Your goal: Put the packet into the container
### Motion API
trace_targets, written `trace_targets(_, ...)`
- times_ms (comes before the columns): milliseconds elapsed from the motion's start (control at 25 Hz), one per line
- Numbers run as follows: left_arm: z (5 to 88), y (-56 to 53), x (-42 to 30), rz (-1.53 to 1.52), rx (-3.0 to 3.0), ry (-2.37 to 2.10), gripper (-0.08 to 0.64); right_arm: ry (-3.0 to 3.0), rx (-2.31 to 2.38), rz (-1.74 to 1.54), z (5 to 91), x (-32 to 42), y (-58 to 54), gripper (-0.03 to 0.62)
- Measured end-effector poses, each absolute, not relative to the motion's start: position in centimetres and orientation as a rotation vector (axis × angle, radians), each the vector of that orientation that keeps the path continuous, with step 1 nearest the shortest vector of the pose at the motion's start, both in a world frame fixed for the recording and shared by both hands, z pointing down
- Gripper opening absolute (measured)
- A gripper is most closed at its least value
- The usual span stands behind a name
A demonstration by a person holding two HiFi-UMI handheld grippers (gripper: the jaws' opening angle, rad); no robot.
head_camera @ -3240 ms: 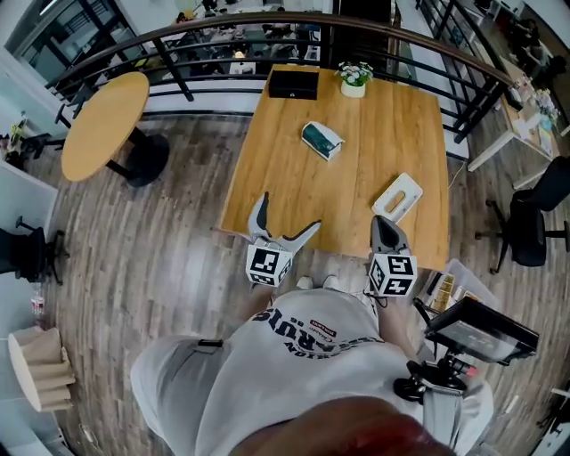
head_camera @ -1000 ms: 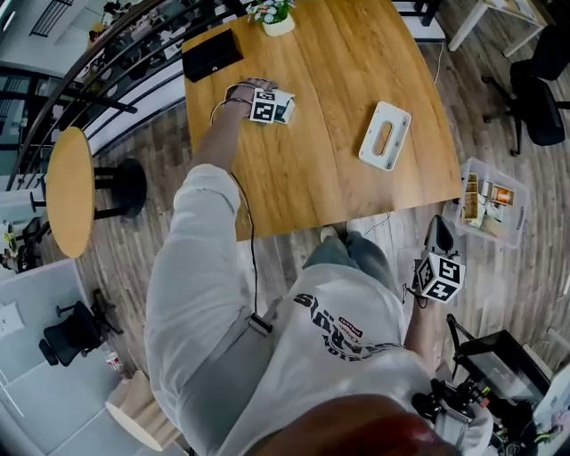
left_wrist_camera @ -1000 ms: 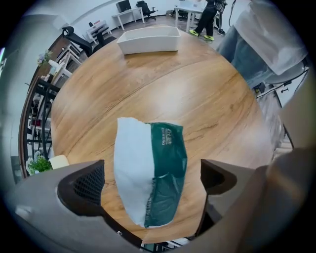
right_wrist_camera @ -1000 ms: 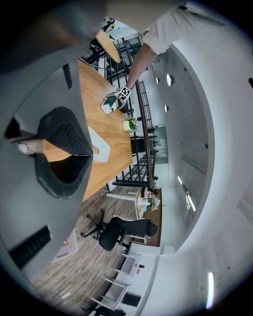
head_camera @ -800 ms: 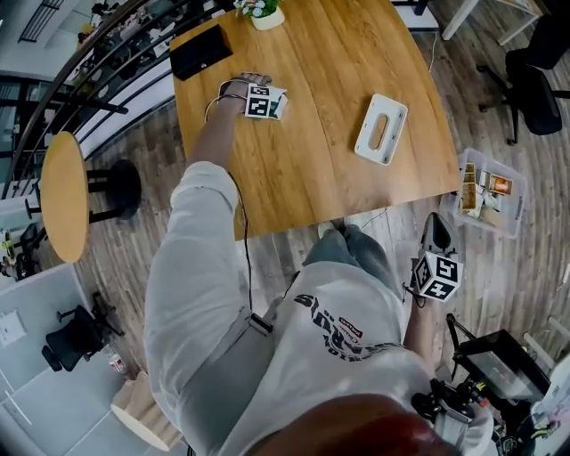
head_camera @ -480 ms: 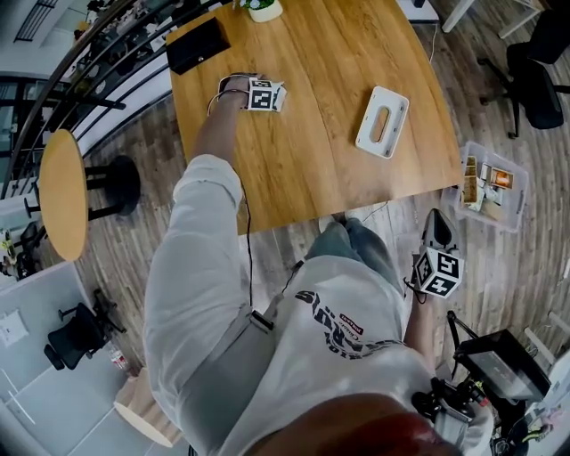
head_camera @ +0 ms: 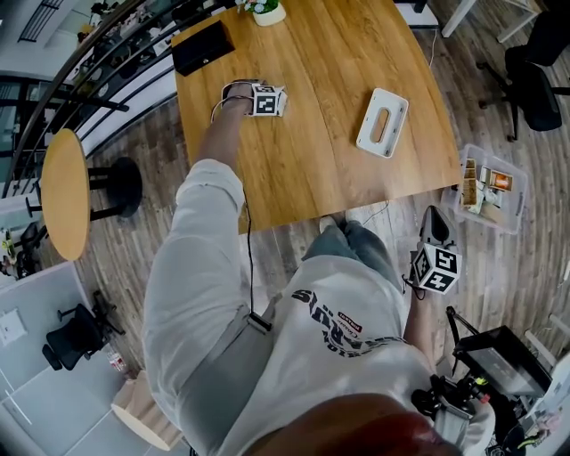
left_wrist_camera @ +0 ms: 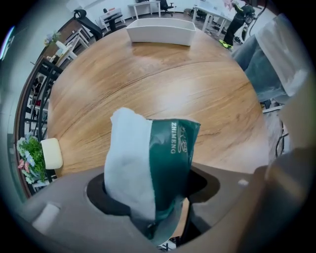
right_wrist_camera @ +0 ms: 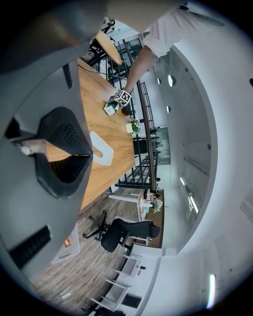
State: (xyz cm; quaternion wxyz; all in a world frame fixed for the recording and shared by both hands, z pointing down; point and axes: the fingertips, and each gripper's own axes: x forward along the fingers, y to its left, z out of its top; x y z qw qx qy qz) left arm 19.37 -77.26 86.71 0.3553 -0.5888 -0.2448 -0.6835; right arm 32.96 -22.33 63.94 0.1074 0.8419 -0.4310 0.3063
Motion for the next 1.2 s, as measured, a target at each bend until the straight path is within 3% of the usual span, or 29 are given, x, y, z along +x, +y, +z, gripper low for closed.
trace_targets(320, 81.4, -75.2, 16.2, -1.765, -1.503, -0.626, 0.301, -1.358, 2.490, 0.820, 61.7, 33.0, -23.3, 0.009)
trace_targets(720, 68.6, -68.2, 11.5, -1.667, -1.681, -0.462, 0.301, -1.591, 2.406, 0.716, 58.9, 31.8, -26.1, 0.009)
trace_targets(1200, 55.4, -57.6, 0.0, -1.891, -1.873, -0.201, 0.301, -1.757, 2.239, 0.662, 58.7, 28.2, -27.6, 0.009)
